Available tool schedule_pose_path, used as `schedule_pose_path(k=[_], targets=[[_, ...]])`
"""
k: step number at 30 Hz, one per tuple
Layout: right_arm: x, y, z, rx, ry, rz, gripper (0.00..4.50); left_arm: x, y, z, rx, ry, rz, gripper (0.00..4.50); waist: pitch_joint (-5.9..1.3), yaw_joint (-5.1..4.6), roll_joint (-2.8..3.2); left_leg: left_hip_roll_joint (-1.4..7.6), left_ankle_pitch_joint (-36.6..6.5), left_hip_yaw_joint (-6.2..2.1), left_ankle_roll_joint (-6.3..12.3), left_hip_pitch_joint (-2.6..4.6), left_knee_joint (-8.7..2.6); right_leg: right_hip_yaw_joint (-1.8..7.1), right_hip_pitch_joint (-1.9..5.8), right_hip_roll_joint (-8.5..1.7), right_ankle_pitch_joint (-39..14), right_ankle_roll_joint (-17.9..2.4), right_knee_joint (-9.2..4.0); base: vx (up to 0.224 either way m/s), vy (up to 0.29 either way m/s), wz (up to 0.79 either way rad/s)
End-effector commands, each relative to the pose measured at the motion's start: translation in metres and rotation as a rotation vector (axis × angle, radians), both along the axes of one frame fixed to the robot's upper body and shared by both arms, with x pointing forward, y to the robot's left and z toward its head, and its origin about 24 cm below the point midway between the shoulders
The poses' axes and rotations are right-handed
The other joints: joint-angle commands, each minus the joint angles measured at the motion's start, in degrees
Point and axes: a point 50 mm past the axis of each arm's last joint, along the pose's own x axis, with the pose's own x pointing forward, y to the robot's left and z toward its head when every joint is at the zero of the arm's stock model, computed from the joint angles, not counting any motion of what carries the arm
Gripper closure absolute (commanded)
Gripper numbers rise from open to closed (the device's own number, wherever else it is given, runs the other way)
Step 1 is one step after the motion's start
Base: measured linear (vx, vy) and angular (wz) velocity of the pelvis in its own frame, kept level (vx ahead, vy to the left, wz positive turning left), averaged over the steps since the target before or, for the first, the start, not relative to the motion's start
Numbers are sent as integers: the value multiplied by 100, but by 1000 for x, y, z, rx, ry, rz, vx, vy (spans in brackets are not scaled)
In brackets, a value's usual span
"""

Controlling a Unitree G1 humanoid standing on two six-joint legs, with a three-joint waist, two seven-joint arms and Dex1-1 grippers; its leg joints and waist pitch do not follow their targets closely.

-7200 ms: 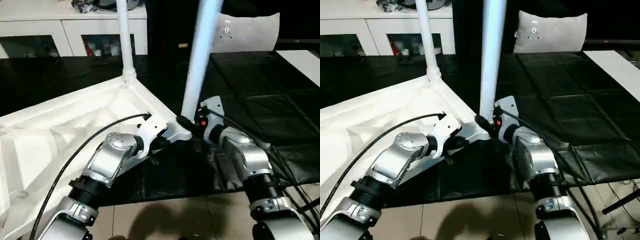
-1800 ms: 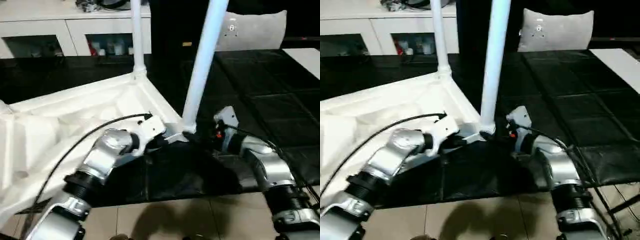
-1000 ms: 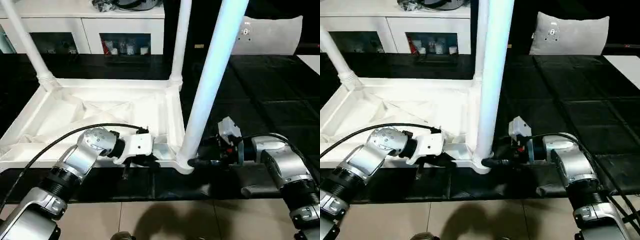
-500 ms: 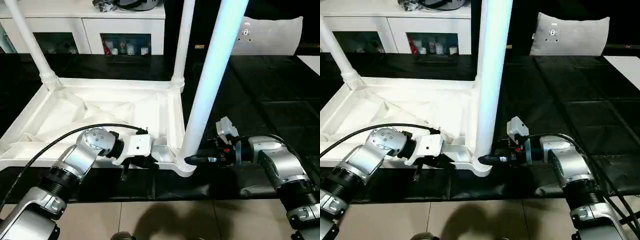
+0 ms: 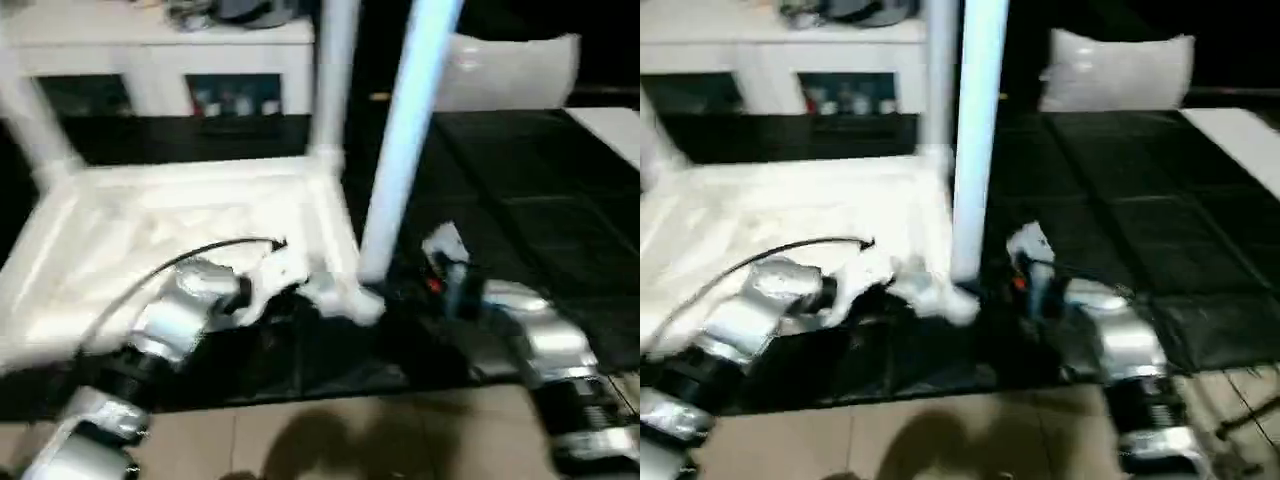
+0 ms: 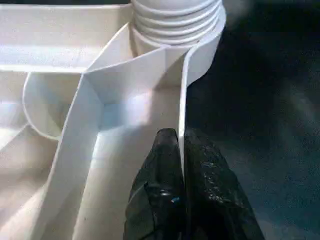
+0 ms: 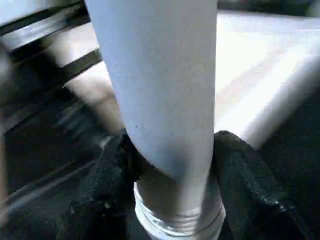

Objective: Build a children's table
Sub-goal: Rotate leg to tighten

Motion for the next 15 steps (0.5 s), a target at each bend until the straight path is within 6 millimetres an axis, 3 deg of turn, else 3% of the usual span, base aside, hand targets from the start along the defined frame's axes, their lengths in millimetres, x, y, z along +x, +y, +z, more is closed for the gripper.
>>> schedule_pose_path(k=[1, 3, 6, 8, 9, 15], targets=[[4, 32, -6, 18, 55, -34, 255, 1, -36, 16, -98, -55, 9, 450, -364, 36, -64, 36, -1240, -35, 82, -35, -397, 200, 304, -353, -2918, -361, -628, 0, 0, 0], [8, 40, -9, 0, 65, -121, 255, 6, -46, 18, -123, -66, 81, 450, -373, -56, -58, 26, -1140, -23, 159, -52, -379, 212, 291, -336, -2637, -484, -611, 0, 0, 0], [13, 44, -13, 18, 100, -237, 255, 13, -56, 21, -106, -113, 163, 450, -387, -81, -70, 20, -1073, -4, 260, -39, -362, 228, 276, -323, -2465, -553, -606, 0, 0, 0], [13, 47, -12, 34, 82, -226, 199, 13, -59, 21, -100, -123, 167, 450, -399, -52, -56, 32, -1007, 2, 299, -31, -359, 232, 275, -330, -2344, -569, -601, 0, 0, 0], [12, 47, -8, 47, 48, -217, 185, 13, -60, 22, -90, -130, 169, 450, -407, -23, -41, 53, -866, -4, 355, -68, -370, 245, 300, -322, -1922, -662, -547, 0, 0, 0], [9, 29, 1, 60, -29, -153, 136, 15, -43, 19, -26, -163, 163, 450, -404, 34, -28, 80, -872, 5, 436, -67, -374, 265, 318, -335, -1495, -862, -508, 0, 0, 0]])
